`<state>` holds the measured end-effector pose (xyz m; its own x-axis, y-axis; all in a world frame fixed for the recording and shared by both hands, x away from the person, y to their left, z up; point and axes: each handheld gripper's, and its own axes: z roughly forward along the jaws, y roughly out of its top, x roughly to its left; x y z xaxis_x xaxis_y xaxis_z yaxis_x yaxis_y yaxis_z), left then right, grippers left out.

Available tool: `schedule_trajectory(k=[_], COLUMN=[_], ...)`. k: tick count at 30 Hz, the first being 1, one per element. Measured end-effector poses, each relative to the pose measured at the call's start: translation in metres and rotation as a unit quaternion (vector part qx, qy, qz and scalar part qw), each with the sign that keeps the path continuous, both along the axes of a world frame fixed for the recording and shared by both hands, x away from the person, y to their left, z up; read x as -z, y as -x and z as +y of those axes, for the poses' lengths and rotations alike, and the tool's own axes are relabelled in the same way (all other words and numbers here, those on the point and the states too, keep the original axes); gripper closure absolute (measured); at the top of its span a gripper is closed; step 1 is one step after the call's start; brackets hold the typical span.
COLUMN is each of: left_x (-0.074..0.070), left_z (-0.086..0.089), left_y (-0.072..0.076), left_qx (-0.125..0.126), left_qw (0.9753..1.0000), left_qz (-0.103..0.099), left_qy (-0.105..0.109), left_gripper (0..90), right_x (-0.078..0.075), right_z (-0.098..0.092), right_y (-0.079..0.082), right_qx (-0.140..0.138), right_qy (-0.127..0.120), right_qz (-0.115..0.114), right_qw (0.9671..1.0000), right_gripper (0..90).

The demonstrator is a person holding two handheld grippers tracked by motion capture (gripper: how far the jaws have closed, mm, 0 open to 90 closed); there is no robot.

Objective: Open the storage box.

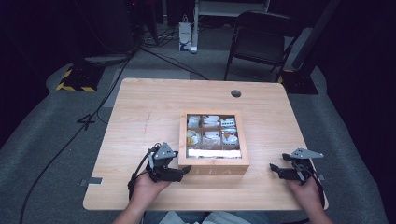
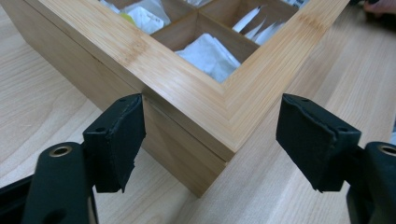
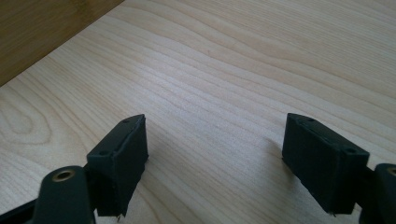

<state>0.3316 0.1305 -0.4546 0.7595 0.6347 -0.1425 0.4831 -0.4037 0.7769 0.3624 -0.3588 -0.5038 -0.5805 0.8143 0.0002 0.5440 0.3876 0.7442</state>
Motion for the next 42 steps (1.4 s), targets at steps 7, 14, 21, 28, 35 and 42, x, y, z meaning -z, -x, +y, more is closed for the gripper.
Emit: schedule_trajectory(k=[7,14,21,28,35,42], left_x=[0.005,0.001,-0.004,-0.007,-0.009,-0.016], left_z=[0.000,0.005,0.008,0.008,0.010,0.013], left_y=[0.002,0.008,0.012,0.015,0.016,0.016], left_qx=[0.000,0.004,0.006,0.008,0.013,0.018], left_qw=[0.9997,0.9995,0.9989,0.9984,0.9990,0.9994], left_qz=[0.001,-0.012,-0.020,-0.028,-0.024,-0.024], left_qy=[-0.025,-0.031,-0.041,-0.049,-0.034,-0.019], left_gripper=[29.1,44.3,53.8,63.1,73.9,83.4], right_x=[0.000,0.000,0.000,0.000,0.000,0.000], right_z=[0.000,0.000,0.000,0.000,0.000,0.000], right_y=[0.000,0.000,0.000,0.000,0.000,0.000], right_qx=[0.000,0.000,0.000,0.000,0.000,0.000], right_qy=[0.000,0.000,0.000,0.000,0.000,0.000], right_qz=[0.000,0.000,0.000,0.000,0.000,0.000], right_qw=[1.0000,1.0000,1.0000,1.0000,1.0000,1.0000], right_gripper=[22.5,22.4,22.5,22.5,22.5,22.4])
